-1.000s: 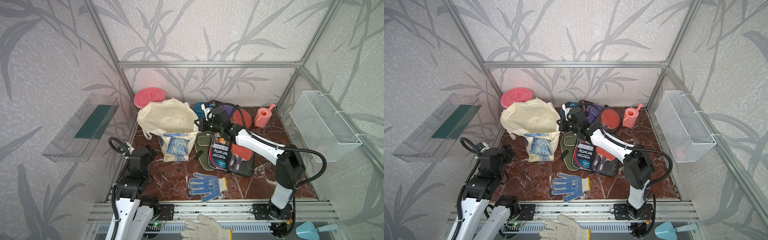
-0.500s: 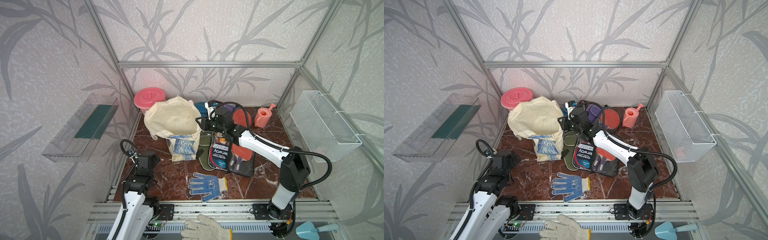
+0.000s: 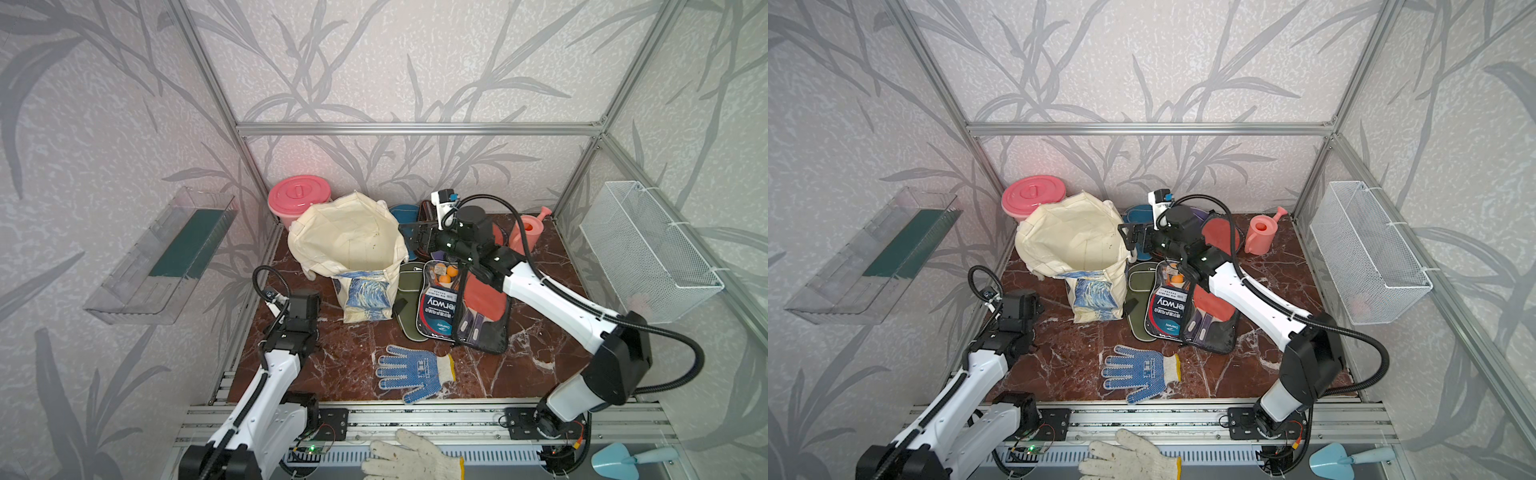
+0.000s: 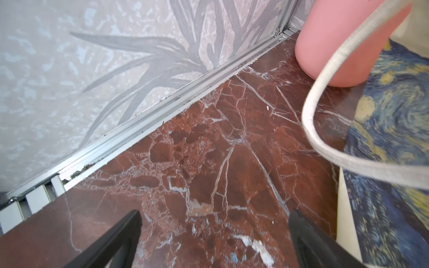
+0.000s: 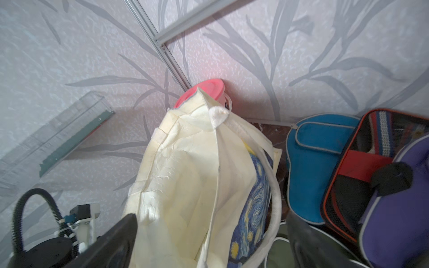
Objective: Remove the ping pong set from the canvas bag
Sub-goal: Place the canvas bag at the center of the board, then reset both arms
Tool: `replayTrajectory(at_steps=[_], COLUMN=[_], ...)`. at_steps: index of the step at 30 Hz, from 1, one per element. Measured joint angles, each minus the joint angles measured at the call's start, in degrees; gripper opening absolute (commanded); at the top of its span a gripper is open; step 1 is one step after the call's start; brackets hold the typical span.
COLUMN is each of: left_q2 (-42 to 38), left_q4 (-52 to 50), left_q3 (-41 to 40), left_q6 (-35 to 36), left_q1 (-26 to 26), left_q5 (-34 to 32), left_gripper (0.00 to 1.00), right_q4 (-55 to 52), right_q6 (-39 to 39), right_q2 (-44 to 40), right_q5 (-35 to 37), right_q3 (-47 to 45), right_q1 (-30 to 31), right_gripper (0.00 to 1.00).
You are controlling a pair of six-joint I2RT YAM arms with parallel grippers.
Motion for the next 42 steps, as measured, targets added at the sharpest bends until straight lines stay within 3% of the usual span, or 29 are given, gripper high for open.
replayTrajectory(at_steps=[8,15,21,27,36,42], left_q2=[15.8,23.7,28.4,30.8,30.8,30.8], left_q4=[11.1,20.4,27.5,31.1,44.2,51.1], left_q3=[5.1,5.6,5.6,5.6,0.7,-2.4], left_q6=[7.3,12.5,16.1,18.8,26.8,31.1], left_q1=[3.7,9.2,10.1,9.3,3.9,1.3], left_q5=[-0.9,1.9,4.7,6.1,8.4,9.6], left_gripper=[0.99,0.99,0.99,0.99,0.99,0.99], right_q4=[-2.3,-6.4,-3.7,3.5,16.9,20.4], right_q6=[-1.7,-5.1,-7.2,-11.1,-17.4,-19.2], right_q2=[-9.2,-11.8,-17.2,-18.1,-15.5,-12.2], right_q5=[-3.4,-4.0,-2.4,3.3,15.1,20.1], right_q3=[-7.3,-16.2,-26.4,-35.2,-48.7,-51.3], right_q1=[-9.8,-17.3,-25.9,-26.6,-26.7,-27.2], right_gripper=[0.99,0.99,0.99,0.99,0.99,0.99])
